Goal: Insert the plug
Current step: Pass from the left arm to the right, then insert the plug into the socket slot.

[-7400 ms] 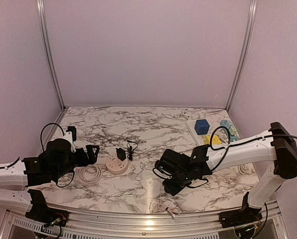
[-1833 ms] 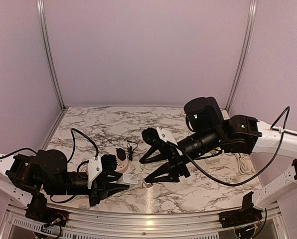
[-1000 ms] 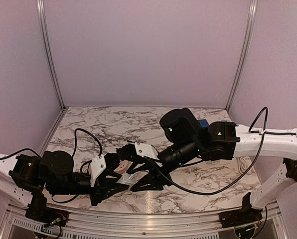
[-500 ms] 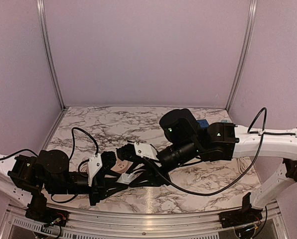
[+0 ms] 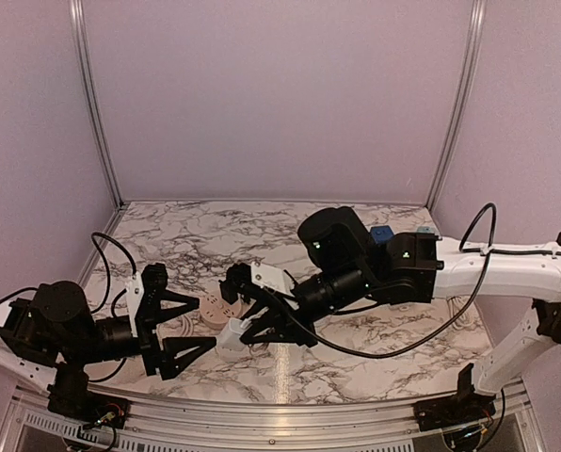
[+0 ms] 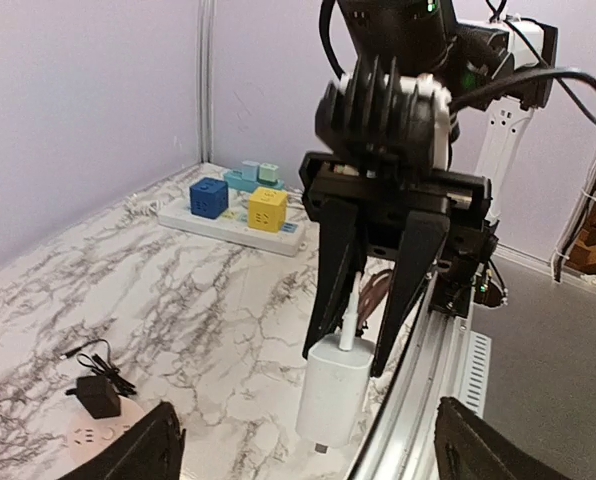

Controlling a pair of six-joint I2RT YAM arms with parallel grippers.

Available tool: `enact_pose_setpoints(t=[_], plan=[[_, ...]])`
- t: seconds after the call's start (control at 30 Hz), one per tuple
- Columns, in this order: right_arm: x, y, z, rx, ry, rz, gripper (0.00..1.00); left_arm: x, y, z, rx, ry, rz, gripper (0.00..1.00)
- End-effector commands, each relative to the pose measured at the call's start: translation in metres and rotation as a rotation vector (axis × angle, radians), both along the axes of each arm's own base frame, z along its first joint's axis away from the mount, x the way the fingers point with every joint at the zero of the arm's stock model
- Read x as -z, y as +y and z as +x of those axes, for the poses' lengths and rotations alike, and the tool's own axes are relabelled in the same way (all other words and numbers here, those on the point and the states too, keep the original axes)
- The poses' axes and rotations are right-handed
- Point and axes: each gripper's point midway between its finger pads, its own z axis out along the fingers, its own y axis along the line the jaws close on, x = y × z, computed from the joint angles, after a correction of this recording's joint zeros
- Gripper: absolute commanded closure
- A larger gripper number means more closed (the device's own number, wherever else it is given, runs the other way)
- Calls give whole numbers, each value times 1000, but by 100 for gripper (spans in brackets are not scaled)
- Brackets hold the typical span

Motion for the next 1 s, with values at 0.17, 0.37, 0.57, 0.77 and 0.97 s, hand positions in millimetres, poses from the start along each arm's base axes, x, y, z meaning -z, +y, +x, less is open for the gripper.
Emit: enact_pose_setpoints(t=[0.17, 0.37, 0.57, 0.77, 0.97], plan=[[33, 40, 70, 348, 43, -131, 100, -2, 121, 72, -596, 101, -272, 1], [63, 68, 129, 581, 181, -201, 100, 21, 163, 88, -829, 104, -291, 1], [93, 95, 160, 697, 183, -273, 100, 28, 144, 87, -804, 85, -209, 1], [105, 102, 184, 806, 139, -295, 100, 32, 114, 84, -742, 65, -135, 1], [122, 96, 185, 831, 143, -342, 100, 35, 97, 82, -715, 61, -118, 1]])
